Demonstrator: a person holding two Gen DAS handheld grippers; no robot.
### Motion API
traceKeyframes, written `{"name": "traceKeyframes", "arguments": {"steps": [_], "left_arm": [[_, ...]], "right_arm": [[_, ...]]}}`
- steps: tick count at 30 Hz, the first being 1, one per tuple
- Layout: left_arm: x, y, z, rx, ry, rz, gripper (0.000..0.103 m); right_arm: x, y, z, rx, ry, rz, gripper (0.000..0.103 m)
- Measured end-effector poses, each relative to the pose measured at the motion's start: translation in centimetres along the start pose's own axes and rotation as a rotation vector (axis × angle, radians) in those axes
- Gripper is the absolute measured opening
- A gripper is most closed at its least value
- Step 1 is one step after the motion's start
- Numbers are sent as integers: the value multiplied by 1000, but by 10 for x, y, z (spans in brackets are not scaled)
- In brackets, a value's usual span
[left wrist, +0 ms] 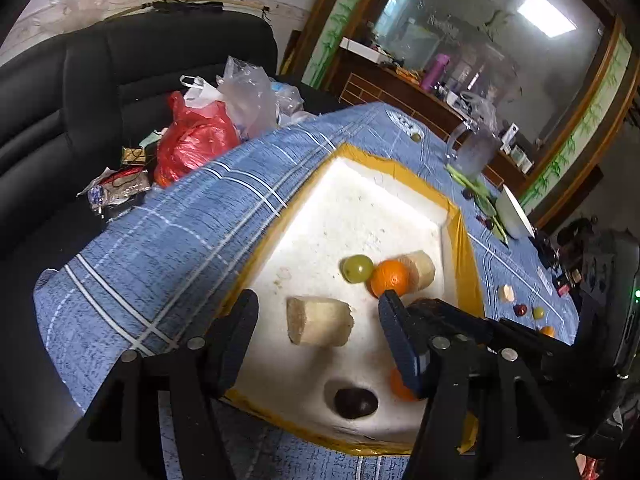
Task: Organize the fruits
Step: 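Lower both plums into the tray and open both tools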
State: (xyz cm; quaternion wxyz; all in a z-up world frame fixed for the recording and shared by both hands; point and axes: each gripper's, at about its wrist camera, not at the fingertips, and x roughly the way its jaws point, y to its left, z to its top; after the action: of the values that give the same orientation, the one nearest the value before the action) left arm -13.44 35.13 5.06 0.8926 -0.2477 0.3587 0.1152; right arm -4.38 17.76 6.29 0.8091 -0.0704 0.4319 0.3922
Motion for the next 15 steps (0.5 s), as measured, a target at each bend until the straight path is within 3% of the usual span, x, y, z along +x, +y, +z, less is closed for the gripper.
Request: {"name": "traceKeyframes", "arguments": {"steps": [4, 8, 15], "left_arm": [[-6, 3, 1, -30, -5, -10, 68], [-10, 1, -1, -46, 0, -15, 69], [-21, -13, -6, -30, -8, -12, 70]], "right_arm": [[-14, -3, 2, 26, -39, 0, 31], [-36, -15, -2, 75, -89, 0, 42], [-69, -41, -22, 155, -139, -2, 44]]}}
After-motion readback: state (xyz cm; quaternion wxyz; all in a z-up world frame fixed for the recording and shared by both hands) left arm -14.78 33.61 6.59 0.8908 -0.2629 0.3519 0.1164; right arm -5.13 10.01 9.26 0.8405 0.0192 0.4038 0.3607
